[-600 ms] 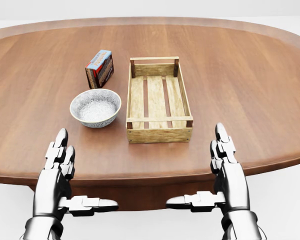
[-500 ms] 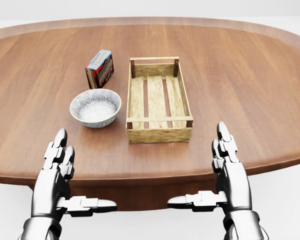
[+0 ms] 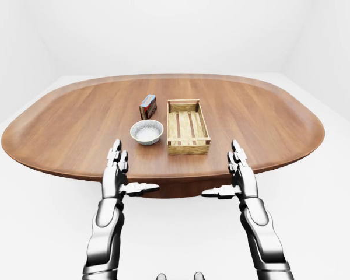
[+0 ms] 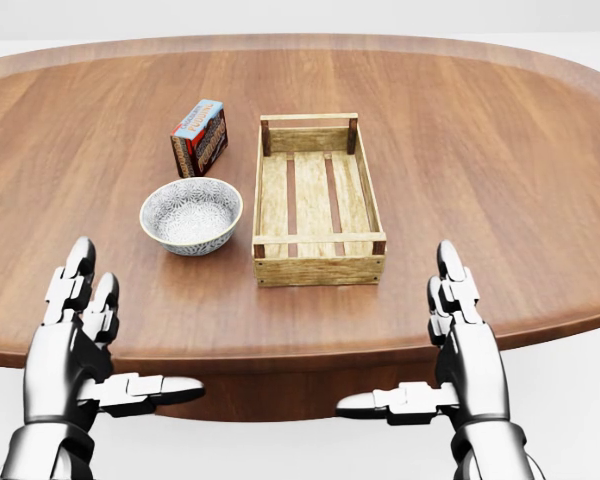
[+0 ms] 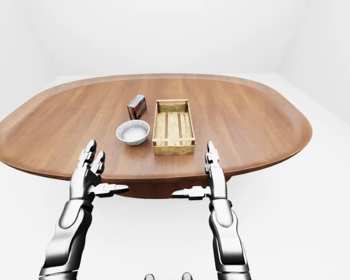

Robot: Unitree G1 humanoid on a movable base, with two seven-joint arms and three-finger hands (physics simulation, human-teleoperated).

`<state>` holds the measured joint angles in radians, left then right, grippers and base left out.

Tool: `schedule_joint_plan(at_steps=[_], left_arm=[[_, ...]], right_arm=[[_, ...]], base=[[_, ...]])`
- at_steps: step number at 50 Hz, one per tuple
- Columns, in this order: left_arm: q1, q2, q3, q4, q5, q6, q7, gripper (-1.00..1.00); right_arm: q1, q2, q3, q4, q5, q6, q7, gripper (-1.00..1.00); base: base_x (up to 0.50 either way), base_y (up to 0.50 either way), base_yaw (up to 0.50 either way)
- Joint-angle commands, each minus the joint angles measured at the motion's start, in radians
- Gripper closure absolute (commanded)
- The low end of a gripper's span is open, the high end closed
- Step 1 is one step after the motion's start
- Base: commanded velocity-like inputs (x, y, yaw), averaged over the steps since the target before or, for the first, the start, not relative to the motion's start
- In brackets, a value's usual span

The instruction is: Pick up the bowl on the left and put it in the tray.

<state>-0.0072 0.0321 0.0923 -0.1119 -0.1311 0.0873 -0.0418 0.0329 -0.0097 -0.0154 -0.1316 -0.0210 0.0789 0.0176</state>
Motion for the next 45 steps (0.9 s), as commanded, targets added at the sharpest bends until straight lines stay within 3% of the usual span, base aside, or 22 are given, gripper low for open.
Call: schedule_joint_plan(at_steps=[1, 5, 22, 32, 45], left_arm=[[-0.034, 0.031, 0.075, -0.065, -0.071, 0.000, 0.010, -1.00], [-0.052, 0.048, 0.107, -0.073, -0.099, 0.000, 0.018, -1.00], [-0.058, 0.065, 0.132, -0.088, -0.096, 0.000, 0.038, -1.00], [-0.075, 0.082, 0.156, -0.077, -0.124, 0.000, 0.047, -1.00], [-0.091, 0.105, 0.186, -0.070, -0.153, 0.000, 0.057, -1.00]], right_arm=[[0.009, 0.003, 0.009, -0.025, -0.009, 0.008, -0.001, -1.00], [0.013, 0.002, 0.008, -0.045, -0.010, 0.008, 0.000, -1.00], [0.067, 0.000, 0.016, -0.226, -0.026, 0.008, 0.013, -1.00], [0.147, 0.000, 0.024, -0.497, -0.058, 0.008, 0.036, -1.00], [0.222, -0.011, 0.096, -0.882, -0.155, 0.008, 0.068, -1.00]], base=[[0.00, 0.00, 0.00], [0.00, 0.00, 0.00], [0.00, 0.00, 0.00], [0.00, 0.00, 0.00], [0.00, 0.00, 0.00]])
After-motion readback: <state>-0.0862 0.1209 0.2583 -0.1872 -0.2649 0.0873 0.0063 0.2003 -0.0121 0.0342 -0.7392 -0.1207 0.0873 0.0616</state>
